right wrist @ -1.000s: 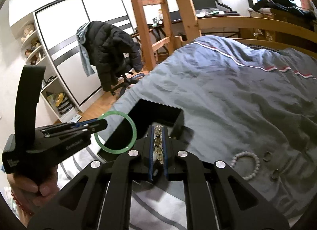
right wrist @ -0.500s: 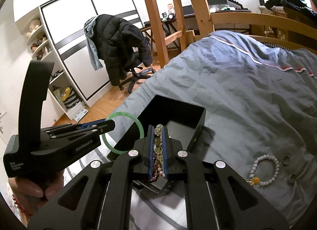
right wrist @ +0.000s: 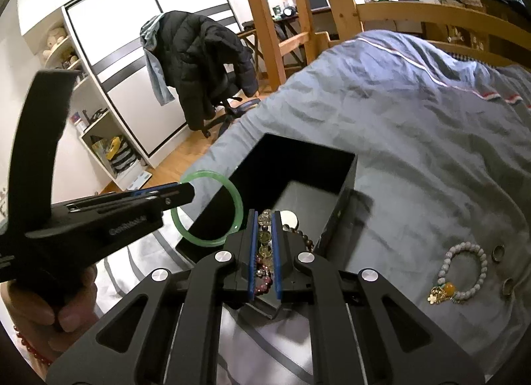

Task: Organize jewelry
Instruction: 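Drop the jade bangle into the box with the left tool while the right tool drops the gold bracelet, then move both tools back toward the white bead bracelet and rings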

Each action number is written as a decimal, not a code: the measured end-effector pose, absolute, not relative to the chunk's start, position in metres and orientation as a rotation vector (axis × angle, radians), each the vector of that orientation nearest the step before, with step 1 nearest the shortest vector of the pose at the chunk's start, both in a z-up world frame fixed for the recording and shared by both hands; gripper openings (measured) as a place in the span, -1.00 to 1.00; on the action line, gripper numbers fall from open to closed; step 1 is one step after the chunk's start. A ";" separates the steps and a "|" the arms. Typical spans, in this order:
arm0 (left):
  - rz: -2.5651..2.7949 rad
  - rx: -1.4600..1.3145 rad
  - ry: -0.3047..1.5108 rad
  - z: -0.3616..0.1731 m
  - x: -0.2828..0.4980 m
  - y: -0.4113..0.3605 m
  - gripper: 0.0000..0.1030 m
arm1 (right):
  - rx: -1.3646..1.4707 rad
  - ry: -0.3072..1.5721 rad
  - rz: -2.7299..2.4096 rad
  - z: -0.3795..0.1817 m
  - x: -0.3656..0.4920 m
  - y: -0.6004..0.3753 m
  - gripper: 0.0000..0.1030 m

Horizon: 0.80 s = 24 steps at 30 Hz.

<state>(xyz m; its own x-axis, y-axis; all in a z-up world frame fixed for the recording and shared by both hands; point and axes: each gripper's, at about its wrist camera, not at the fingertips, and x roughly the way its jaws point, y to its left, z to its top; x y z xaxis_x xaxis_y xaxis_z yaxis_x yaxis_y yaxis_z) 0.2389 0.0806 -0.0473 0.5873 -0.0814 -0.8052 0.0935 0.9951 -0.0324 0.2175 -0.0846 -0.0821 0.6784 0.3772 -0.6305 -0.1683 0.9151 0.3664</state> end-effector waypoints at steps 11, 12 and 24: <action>-0.107 -0.024 0.855 -0.033 0.233 0.085 0.31 | 0.316 0.733 0.268 -0.074 0.212 -0.100 0.16; -0.107 -0.025 0.846 -0.032 0.232 0.085 0.49 | 0.311 0.728 0.253 -0.073 0.212 -0.103 0.28; -0.210 -0.012 0.768 -0.024 0.217 0.054 0.80 | 0.251 0.695 -0.050 -0.075 0.176 -0.186 0.81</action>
<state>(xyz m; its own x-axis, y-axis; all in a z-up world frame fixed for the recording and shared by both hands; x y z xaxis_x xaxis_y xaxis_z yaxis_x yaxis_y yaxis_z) 0.2166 0.0544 -0.0238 0.6997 -0.1927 -0.6880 0.1841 0.9791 -0.0870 0.1762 -0.1859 -0.0751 0.7679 0.0382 -0.6394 0.1288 0.9686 0.2126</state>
